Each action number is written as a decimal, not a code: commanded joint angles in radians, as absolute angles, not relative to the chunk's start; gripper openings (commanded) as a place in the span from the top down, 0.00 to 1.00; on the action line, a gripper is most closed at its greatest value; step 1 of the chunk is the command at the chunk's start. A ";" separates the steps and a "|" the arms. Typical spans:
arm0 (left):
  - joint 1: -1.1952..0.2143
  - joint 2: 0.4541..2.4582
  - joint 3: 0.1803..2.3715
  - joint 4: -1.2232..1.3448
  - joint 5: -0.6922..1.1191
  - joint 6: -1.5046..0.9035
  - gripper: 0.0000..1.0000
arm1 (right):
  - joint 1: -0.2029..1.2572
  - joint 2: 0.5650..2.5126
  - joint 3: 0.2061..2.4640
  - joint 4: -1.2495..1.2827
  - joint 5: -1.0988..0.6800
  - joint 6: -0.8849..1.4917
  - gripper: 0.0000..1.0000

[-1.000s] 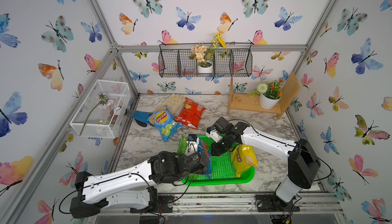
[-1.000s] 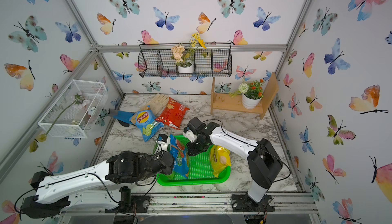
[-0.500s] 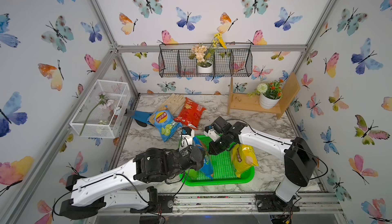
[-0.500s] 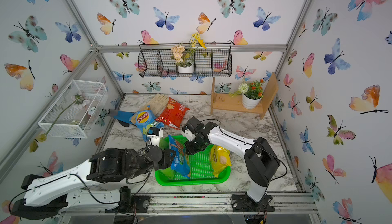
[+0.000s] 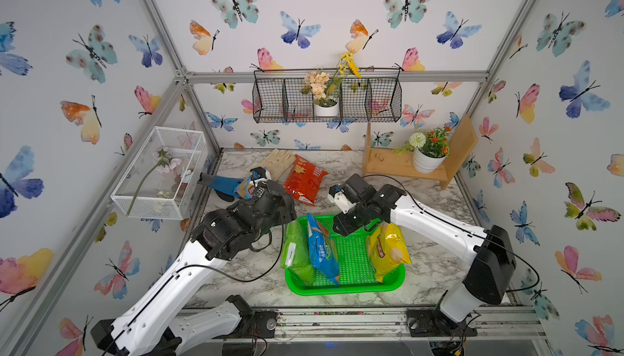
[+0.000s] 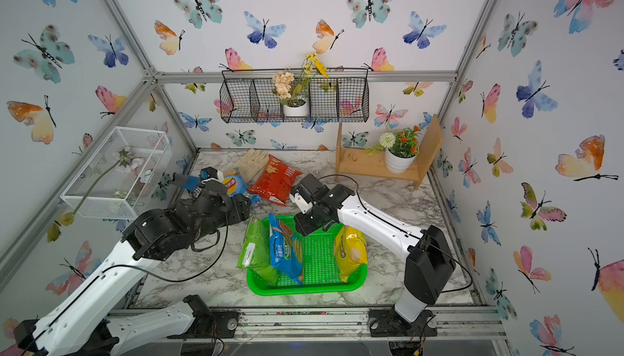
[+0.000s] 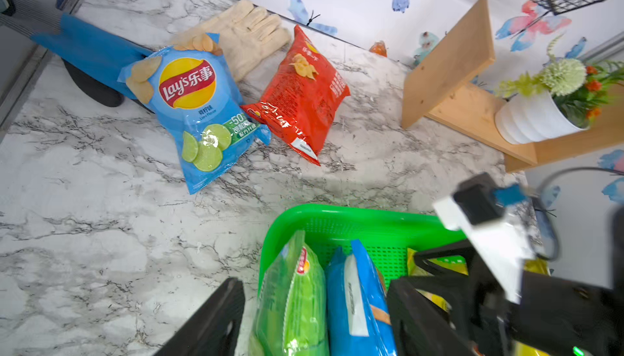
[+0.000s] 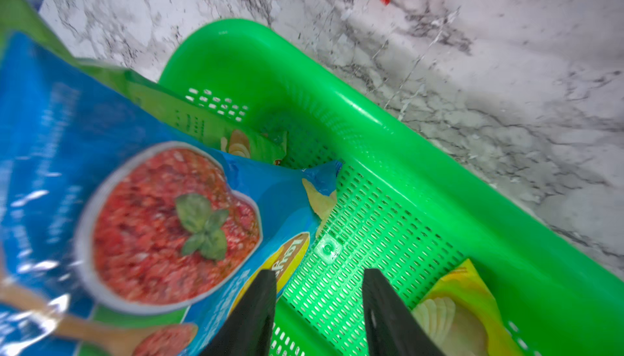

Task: Put the potato chips into the basket
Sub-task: Pick up the potato chip from the center of the board.

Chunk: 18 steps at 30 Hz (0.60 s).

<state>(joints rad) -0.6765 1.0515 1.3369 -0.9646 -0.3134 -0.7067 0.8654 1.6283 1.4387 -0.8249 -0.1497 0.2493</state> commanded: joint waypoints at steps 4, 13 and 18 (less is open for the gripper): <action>-0.404 1.116 1.280 -0.790 -0.096 -0.528 0.24 | 0.870 1.526 1.507 -0.902 -0.048 0.235 0.43; -0.159 1.205 1.096 -0.582 -0.041 -0.537 0.20 | 0.869 1.382 1.537 -0.907 -0.050 0.271 0.37; -0.157 1.285 1.024 -0.554 -0.037 -0.543 0.20 | 0.870 1.328 1.514 -0.917 -0.068 0.285 0.35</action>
